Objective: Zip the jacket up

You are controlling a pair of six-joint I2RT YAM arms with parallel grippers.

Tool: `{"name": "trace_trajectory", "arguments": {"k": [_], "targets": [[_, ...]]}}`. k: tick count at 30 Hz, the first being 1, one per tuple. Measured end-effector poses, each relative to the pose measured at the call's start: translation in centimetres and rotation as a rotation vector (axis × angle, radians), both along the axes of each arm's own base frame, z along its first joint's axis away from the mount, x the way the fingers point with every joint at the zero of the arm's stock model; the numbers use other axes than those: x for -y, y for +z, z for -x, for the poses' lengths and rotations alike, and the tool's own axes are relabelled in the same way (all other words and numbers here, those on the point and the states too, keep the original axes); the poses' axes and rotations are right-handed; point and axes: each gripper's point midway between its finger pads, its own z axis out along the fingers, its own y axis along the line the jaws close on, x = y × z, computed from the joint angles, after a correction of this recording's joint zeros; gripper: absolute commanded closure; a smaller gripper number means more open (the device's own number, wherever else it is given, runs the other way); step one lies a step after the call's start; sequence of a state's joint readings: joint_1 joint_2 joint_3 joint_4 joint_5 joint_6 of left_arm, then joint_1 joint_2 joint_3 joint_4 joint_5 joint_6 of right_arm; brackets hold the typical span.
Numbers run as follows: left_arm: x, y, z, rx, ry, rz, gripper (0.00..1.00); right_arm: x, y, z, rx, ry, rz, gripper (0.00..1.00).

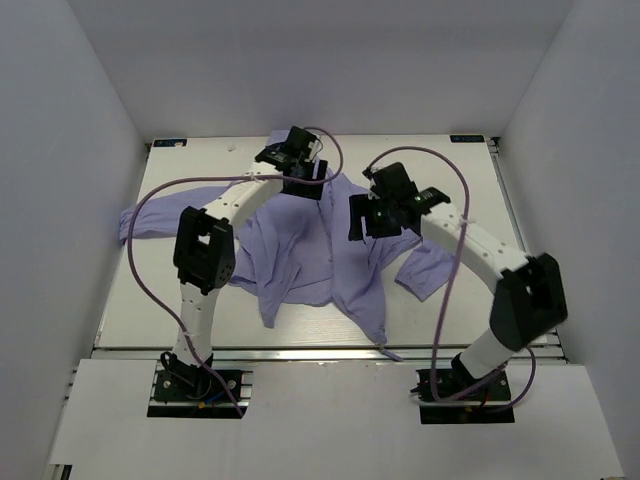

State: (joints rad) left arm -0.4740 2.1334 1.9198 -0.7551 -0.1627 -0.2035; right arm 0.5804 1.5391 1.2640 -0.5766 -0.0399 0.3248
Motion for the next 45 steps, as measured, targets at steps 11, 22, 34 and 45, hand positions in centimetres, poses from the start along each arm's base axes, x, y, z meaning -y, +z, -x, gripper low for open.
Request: {"name": "trace_trajectory", "arguments": {"k": [11, 22, 34, 45], "targets": [[0.5, -9.1, -1.9, -0.131, -0.073, -0.123, 0.18, -2.4, -5.9, -10.8, -0.038, -0.027, 0.005, 0.26], [1.0, -9.3, -3.2, -0.099, -0.061, -0.098, 0.77, -5.9, -8.1, -16.3, 0.019, 0.011, -0.056, 0.33], [0.4, -8.0, -5.4, -0.033, 0.073, -0.002, 1.0, -2.1, -11.1, -20.0, -0.011, -0.196, -0.024, 1.0], [-6.7, 0.4, -9.6, 0.145, 0.292, 0.175, 1.0, 8.0, -7.5, -24.2, 0.047, -0.476, -0.18, 1.0]]}}
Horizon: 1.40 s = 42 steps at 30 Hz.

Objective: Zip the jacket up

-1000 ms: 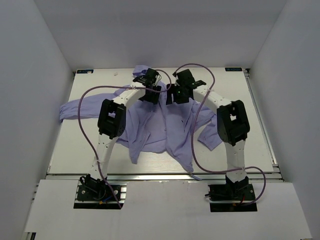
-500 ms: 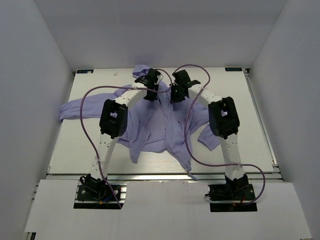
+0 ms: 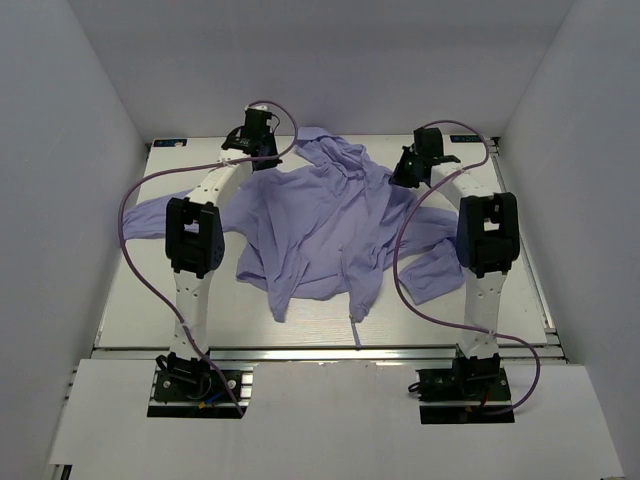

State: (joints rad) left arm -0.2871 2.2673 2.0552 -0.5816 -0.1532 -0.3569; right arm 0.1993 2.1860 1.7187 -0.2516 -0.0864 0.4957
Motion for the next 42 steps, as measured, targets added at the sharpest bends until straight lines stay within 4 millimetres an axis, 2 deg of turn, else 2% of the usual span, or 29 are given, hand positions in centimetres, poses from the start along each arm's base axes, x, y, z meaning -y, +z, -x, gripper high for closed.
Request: {"name": "trace_trajectory", "arguments": {"k": [3, 4, 6, 7, 8, 10, 11, 12, 13, 14, 17, 21, 23, 25, 27, 29, 32, 34, 36, 39, 42], "targets": [[0.8, 0.1, -0.5, 0.007, -0.026, 0.042, 1.0, 0.8, 0.1, -0.8, 0.001, -0.031, -0.023, 1.0], [1.3, -0.2, -0.6, 0.004, -0.039, 0.055, 0.93, 0.6, 0.2, -1.3, 0.005, -0.035, -0.033, 0.91], [2.3, -1.0, -0.4, -0.014, -0.073, 0.078, 0.72, -0.1, 0.1, -2.6, 0.015, -0.039, -0.055, 0.74], [2.8, -1.4, -0.2, -0.026, -0.089, 0.086, 0.52, -0.4, 0.1, -3.0, 0.017, -0.032, -0.062, 0.62], [3.1, -1.9, 0.0, -0.042, -0.099, 0.094, 0.41, -0.7, 0.1, -3.4, 0.019, -0.019, -0.067, 0.56], [3.6, -2.4, 0.6, -0.067, -0.117, 0.104, 0.25, -1.3, 0.2, -3.2, 0.019, 0.015, -0.072, 0.4], [3.8, -2.4, 0.8, -0.073, -0.122, 0.108, 0.23, -1.5, 0.4, -2.7, 0.02, 0.038, -0.071, 0.3], [3.9, -2.4, 1.2, -0.078, -0.124, 0.109, 0.18, -1.7, 0.8, -2.0, 0.023, 0.057, -0.067, 0.13], [3.7, -2.5, 2.0, -0.093, -0.126, 0.104, 0.07, -1.8, 1.4, -0.9, 0.022, 0.076, -0.063, 0.11], [3.5, -2.4, 2.9, -0.099, -0.125, 0.101, 0.02, -1.8, 2.1, 0.5, 0.025, 0.101, -0.051, 0.11], [2.0, -2.0, 8.0, -0.156, -0.099, 0.094, 0.02, -1.5, 6.0, 6.0, 0.07, 0.157, -0.024, 0.11], [0.7, 1.5, 14.6, -0.121, -0.076, 0.13, 0.02, -2.1, 12.1, 15.2, 0.214, 0.232, -0.005, 0.11], [1.1, 2.8, 18.2, -0.089, -0.092, 0.159, 0.02, -3.7, 13.1, 19.4, 0.255, 0.3, -0.003, 0.11], [2.6, 2.9, 21.6, -0.072, -0.142, 0.19, 0.02, -6.2, 12.3, 23.4, 0.251, 0.4, 0.003, 0.11], [4.3, 1.7, 24.7, -0.109, -0.208, 0.222, 0.02, -8.5, 9.7, 27.1, 0.188, 0.501, 0.02, 0.11], [5.9, -0.9, 27.2, -0.173, -0.265, 0.249, 0.02, -10.0, 6.5, 30.5, 0.097, 0.587, 0.036, 0.11], [6.2, -5.1, 29.8, -0.285, -0.284, 0.27, 0.02, -10.4, 1.8, 34.1, -0.041, 0.639, 0.061, 0.11], [6.1, -7.3, 31.0, -0.351, -0.282, 0.276, 0.02, -10.1, -0.5, 35.0, -0.116, 0.634, 0.08, 0.11], [6.4, -8.5, 31.1, -0.384, -0.281, 0.282, 0.02, -10.1, -2.1, 34.9, -0.159, 0.622, 0.097, 0.11], [7.7, -8.9, 30.2, -0.372, -0.309, 0.317, 0.02, -10.0, -4.2, 34.3, -0.211, 0.597, 0.136, 0.11], [9.4, -8.7, 28.9, -0.362, -0.345, 0.365, 0.02, -10.5, -4.3, 32.0, -0.206, 0.558, 0.145, 0.11]]}}
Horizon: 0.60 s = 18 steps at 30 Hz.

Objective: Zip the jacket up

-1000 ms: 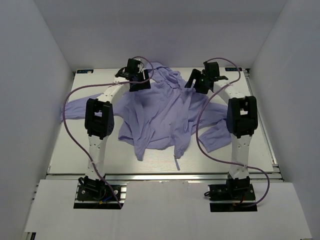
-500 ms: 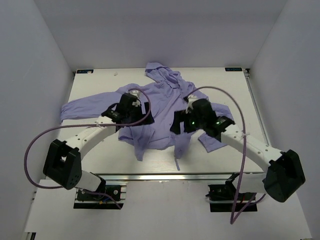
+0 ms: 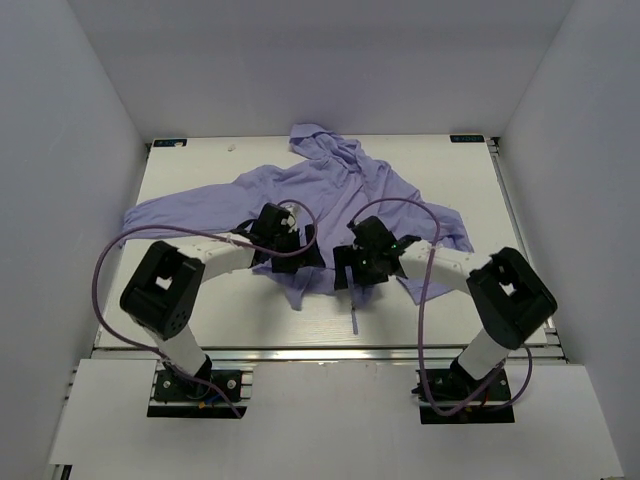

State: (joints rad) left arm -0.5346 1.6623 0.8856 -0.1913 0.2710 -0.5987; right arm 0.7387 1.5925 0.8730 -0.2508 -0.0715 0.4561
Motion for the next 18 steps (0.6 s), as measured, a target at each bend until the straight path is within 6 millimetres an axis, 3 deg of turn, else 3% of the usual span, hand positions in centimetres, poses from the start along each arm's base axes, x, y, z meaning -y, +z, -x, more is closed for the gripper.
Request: {"name": "trace_trajectory", "arguments": {"k": [3, 9, 11, 14, 17, 18], "targets": [[1.9, 0.2, -1.7, 0.011, -0.024, 0.046, 0.02, 0.8, -0.2, -3.5, 0.008, -0.071, -0.004, 0.11], [4.6, 0.6, -4.3, 0.019, -0.056, 0.079, 0.02, 5.2, 0.0, -10.1, 0.052, -0.205, 0.028, 0.11], [4.8, 0.8, -4.4, 0.017, -0.061, 0.076, 0.02, 6.4, 0.0, -10.5, 0.056, -0.207, 0.055, 0.11], [4.3, 1.1, -3.7, 0.001, -0.06, 0.05, 0.02, 6.8, 1.3, -9.5, 0.067, -0.181, 0.065, 0.11], [3.0, 3.0, -2.8, 0.025, -0.033, 0.017, 0.02, 6.5, 4.8, -8.1, 0.136, -0.159, 0.025, 0.11], [2.1, 4.7, -2.4, 0.06, -0.012, 0.012, 0.02, 6.2, 6.4, -7.6, 0.172, -0.149, 0.005, 0.11]]}}
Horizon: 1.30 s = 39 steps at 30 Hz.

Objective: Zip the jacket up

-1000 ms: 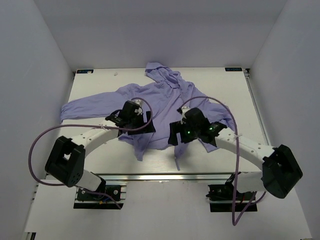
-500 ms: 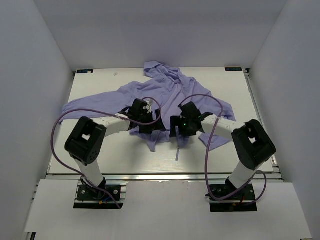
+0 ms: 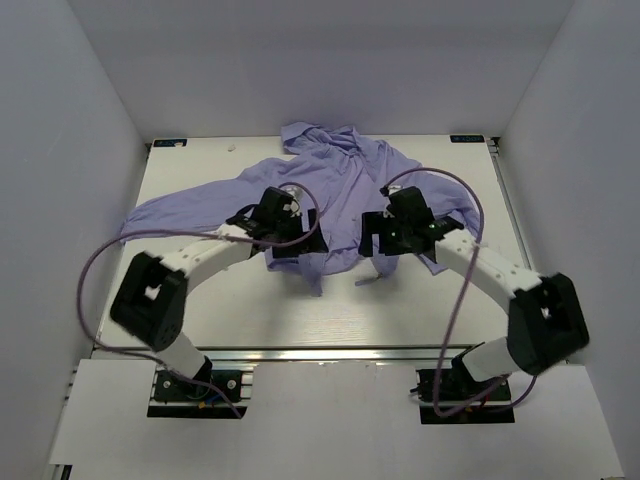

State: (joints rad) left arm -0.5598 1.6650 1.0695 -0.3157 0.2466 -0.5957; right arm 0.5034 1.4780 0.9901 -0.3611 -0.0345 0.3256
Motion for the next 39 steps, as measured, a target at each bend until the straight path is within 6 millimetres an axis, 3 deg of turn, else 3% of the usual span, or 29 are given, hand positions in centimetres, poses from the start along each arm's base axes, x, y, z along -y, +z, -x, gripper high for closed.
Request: {"name": "trace_trajectory", "arguments": {"k": [4, 7, 10, 16, 19, 25, 27, 28, 30, 31, 34, 39], "targets": [[-3.6, 6.2, 0.8, 0.146, 0.136, -0.021, 0.02, -4.1, 4.1, 4.0, 0.084, 0.117, -0.087, 0.11], [-6.1, 7.8, 1.1, 0.203, 0.241, -0.061, 0.02, -7.7, 3.9, 7.3, 0.033, 0.199, -0.14, 0.11], [-8.0, 5.2, 1.0, 0.148, 0.308, -0.161, 0.03, -9.9, 1.6, 8.9, -0.063, 0.217, -0.16, 0.13], [-10.8, -4.2, 1.3, -0.077, 0.374, -0.356, 0.17, -12.1, -3.7, 9.9, -0.219, 0.19, -0.131, 0.19], [-11.8, -6.2, 1.4, -0.131, 0.393, -0.393, 0.18, -13.0, -4.8, 9.8, -0.239, 0.175, -0.12, 0.22], [-11.8, -5.9, 0.1, -0.099, 0.422, -0.359, 0.27, -14.0, -6.0, 8.7, -0.235, 0.142, -0.112, 0.35], [-11.8, -5.8, -0.2, -0.089, 0.428, -0.352, 0.31, -14.4, -6.4, 8.3, -0.232, 0.143, -0.114, 0.56], [-11.8, -5.7, -0.4, -0.084, 0.431, -0.35, 0.41, -14.5, -6.6, 8.2, -0.233, 0.142, -0.114, 0.64], [-11.9, -5.6, -0.7, -0.072, 0.442, -0.35, 0.52, -14.7, -6.7, 8.1, -0.229, 0.144, -0.114, 0.96], [-12.0, -5.6, -0.8, -0.067, 0.445, -0.351, 0.69, -14.7, -6.7, 8.0, -0.228, 0.142, -0.116, 1.0], [-12.2, -5.5, -1.1, -0.059, 0.458, -0.352, 1.0, -14.9, -6.2, 7.7, -0.213, 0.128, -0.13, 1.0], [-12.6, -5.4, -1.3, -0.035, 0.467, -0.358, 1.0, -14.5, -3.8, 7.9, -0.174, 0.133, -0.169, 1.0]]}}
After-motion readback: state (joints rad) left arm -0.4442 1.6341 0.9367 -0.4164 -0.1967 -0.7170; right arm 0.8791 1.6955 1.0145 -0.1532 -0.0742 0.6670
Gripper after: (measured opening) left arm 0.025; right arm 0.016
